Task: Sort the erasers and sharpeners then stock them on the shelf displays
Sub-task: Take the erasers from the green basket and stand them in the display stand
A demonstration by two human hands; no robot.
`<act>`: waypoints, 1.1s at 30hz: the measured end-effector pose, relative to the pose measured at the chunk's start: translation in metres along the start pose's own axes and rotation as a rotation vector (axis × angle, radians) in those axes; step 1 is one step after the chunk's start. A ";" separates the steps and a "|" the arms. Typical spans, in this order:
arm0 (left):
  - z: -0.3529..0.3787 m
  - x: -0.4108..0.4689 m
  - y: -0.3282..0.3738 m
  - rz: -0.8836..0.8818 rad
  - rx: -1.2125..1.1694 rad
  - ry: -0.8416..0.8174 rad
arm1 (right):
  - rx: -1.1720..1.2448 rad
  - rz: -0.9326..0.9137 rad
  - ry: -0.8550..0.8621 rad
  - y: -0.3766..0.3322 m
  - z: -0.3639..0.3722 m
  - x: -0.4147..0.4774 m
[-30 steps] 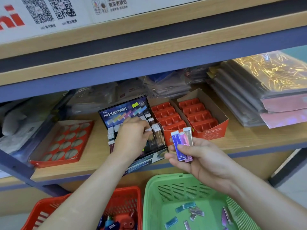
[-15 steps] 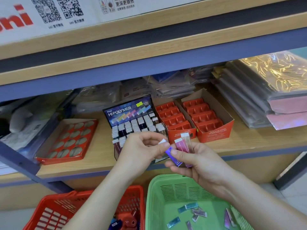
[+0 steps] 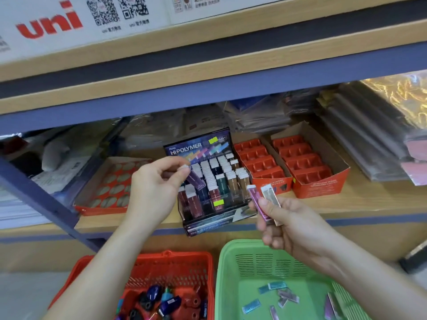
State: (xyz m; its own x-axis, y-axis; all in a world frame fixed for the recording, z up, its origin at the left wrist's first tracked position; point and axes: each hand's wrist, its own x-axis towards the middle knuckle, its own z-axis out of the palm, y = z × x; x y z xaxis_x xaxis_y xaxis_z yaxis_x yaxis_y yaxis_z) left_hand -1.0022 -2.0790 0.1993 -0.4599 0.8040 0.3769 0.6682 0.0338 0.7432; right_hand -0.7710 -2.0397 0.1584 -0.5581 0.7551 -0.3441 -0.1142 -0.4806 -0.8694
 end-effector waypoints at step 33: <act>0.037 0.001 0.016 -0.184 -0.396 -0.087 | 0.114 -0.100 0.002 0.000 0.008 0.020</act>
State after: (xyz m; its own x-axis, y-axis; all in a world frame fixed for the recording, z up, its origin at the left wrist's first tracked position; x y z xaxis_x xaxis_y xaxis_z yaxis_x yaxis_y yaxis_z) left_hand -0.9700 -2.0556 0.1908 -0.4879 0.8534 0.1835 0.2970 -0.0354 0.9542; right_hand -0.7886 -2.0283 0.1541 -0.5376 0.8026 -0.2586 -0.2618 -0.4504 -0.8536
